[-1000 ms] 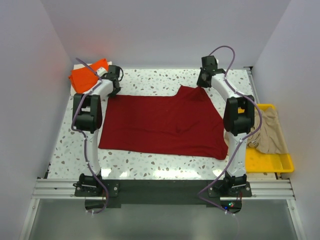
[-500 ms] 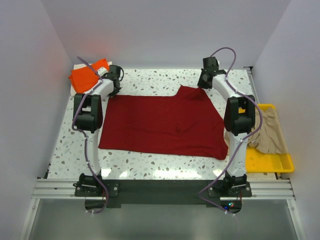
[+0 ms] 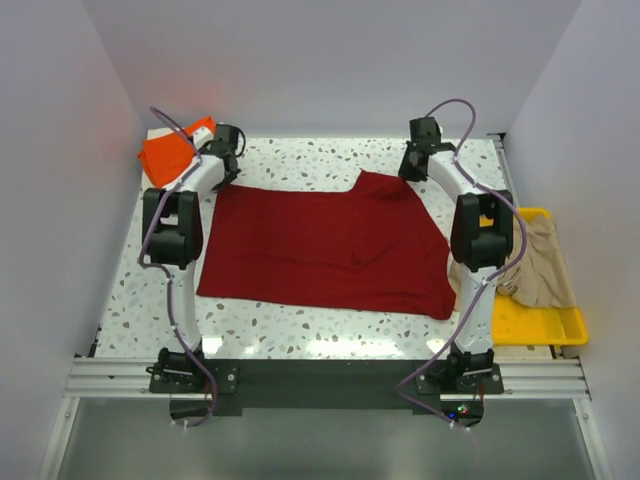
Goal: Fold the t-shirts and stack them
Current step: Fold the tshirt
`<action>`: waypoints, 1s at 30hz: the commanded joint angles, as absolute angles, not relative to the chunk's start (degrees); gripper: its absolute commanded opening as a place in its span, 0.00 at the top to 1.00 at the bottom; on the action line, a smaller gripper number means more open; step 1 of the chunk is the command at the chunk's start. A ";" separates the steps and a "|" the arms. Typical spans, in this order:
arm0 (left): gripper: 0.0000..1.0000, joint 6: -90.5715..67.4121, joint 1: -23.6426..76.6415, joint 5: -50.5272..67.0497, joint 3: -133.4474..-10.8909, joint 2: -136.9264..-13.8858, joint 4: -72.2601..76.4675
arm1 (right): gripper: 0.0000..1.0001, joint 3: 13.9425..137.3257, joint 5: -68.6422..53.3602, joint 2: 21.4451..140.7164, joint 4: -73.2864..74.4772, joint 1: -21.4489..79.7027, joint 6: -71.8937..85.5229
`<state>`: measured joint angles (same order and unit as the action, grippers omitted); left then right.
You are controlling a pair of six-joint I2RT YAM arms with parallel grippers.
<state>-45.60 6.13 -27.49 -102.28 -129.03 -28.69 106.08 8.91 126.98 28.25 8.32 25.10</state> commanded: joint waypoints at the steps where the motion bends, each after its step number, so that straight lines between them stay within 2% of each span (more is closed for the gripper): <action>1: 1.00 -44.74 6.50 -26.98 -101.17 -123.75 -26.02 | 0.98 104.86 8.61 121.29 26.63 7.73 25.75; 10: 1.00 -45.17 6.07 -27.25 -95.37 -119.98 -25.14 | 0.99 95.46 9.58 112.34 25.49 7.38 26.89; 19: 1.00 -46.32 4.92 -25.67 -85.88 -112.77 -21.89 | 1.00 80.52 11.07 99.69 24.52 7.47 30.14; 26: 1.00 -46.76 3.96 -22.06 -79.72 -107.85 -18.46 | 1.00 73.58 9.76 94.32 26.19 7.47 31.73; 30: 1.00 -44.83 3.52 -16.19 -76.47 -106.26 -11.97 | 1.00 71.28 7.65 92.99 25.05 7.47 32.87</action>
<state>-45.84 4.05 -20.86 -77.95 -109.91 -19.62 72.29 8.78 96.36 26.20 7.75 31.14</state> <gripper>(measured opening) 0.029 0.043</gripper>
